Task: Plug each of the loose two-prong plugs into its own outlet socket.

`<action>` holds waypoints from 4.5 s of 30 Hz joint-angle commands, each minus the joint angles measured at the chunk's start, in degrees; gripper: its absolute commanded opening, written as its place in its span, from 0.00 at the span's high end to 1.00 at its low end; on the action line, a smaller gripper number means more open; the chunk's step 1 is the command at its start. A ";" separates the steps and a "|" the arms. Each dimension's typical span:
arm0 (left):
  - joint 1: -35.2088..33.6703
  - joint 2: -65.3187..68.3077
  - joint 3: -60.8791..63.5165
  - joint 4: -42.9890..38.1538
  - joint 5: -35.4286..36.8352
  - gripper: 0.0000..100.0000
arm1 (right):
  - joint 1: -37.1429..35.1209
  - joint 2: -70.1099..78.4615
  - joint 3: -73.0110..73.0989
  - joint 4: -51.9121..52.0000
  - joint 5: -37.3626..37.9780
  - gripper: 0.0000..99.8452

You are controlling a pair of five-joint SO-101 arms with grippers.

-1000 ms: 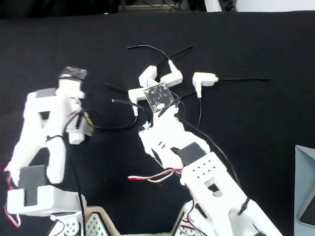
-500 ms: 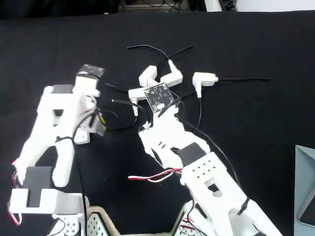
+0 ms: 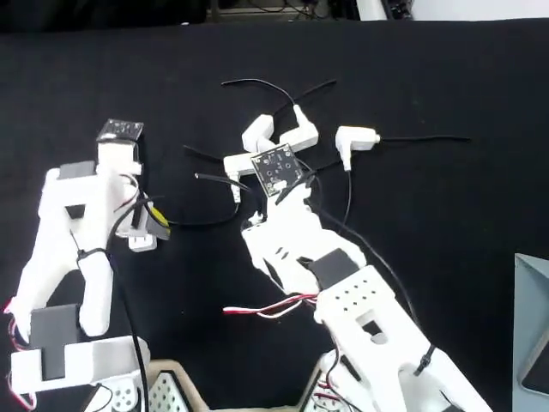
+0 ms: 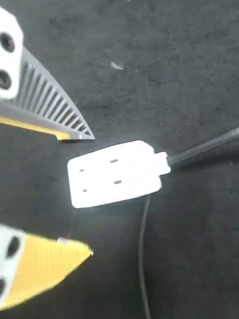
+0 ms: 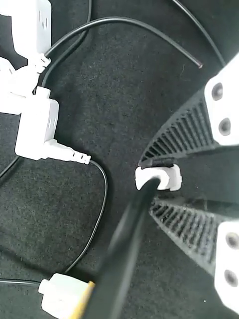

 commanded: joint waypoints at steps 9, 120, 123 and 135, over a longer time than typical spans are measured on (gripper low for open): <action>-0.13 3.34 3.56 -9.05 -0.09 0.85 | -0.70 -0.48 -0.22 -0.88 0.44 0.99; -35.03 -38.24 34.86 -12.48 10.11 0.67 | -26.73 19.56 -3.47 -24.88 2.73 0.99; -35.03 -38.24 34.86 -12.48 10.11 0.67 | -26.73 20.62 -3.56 -24.97 2.73 0.99; -35.03 -38.24 34.86 -12.48 10.11 0.67 | -26.55 27.47 -3.56 -30.51 2.81 0.99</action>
